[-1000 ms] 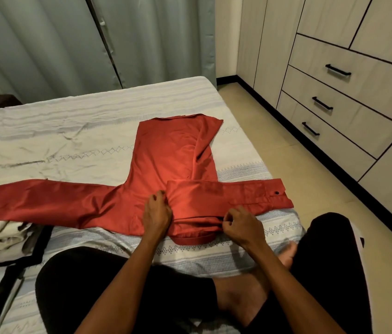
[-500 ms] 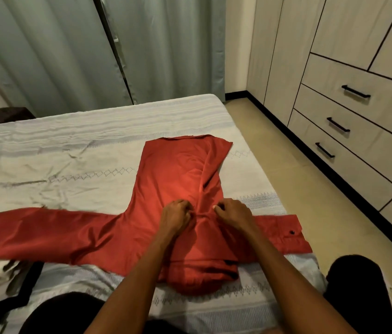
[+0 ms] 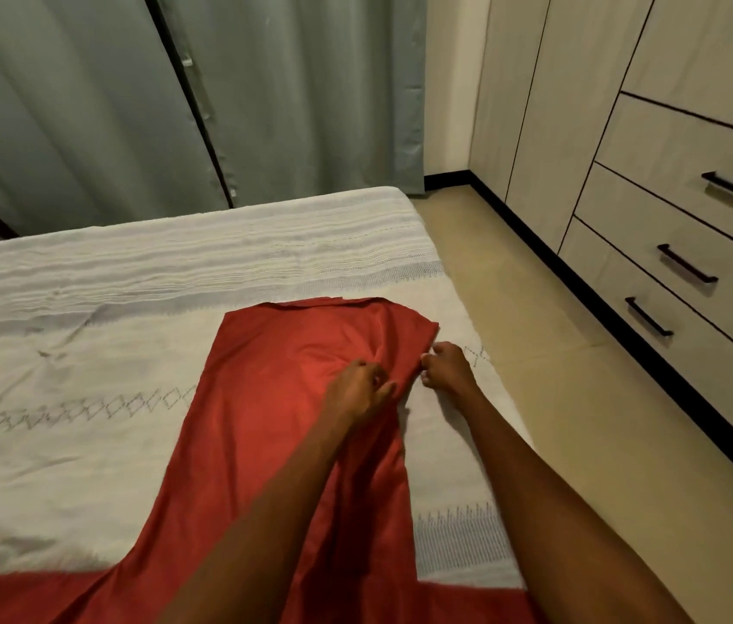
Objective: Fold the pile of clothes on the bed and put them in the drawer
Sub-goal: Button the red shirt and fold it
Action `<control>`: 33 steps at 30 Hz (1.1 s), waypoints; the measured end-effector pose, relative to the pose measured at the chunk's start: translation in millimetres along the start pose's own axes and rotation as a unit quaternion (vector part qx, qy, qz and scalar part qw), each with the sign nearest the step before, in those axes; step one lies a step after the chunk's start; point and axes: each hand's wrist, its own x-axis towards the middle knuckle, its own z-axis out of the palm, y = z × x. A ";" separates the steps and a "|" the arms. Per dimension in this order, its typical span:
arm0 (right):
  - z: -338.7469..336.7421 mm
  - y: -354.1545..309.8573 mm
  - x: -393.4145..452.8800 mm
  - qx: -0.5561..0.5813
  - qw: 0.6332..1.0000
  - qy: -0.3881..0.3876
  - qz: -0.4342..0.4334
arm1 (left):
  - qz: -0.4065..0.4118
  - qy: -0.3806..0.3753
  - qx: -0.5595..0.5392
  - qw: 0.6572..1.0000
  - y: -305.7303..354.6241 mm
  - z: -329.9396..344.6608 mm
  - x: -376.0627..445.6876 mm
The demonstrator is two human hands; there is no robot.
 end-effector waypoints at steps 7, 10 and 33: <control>6.7 -31.3 56.0 0.071 0.997 0.004 -0.002 | -0.015 0.042 0.141 0.989 9.4 36.1 61.4; 10.7 -44.3 67.7 0.141 0.989 0.010 -0.048 | 0.021 0.094 -0.028 0.995 10.2 31.2 73.4; 43.3 -85.8 158.8 -0.407 0.887 -0.086 -0.200 | -0.123 0.141 -0.206 0.961 -63.3 2.4 157.2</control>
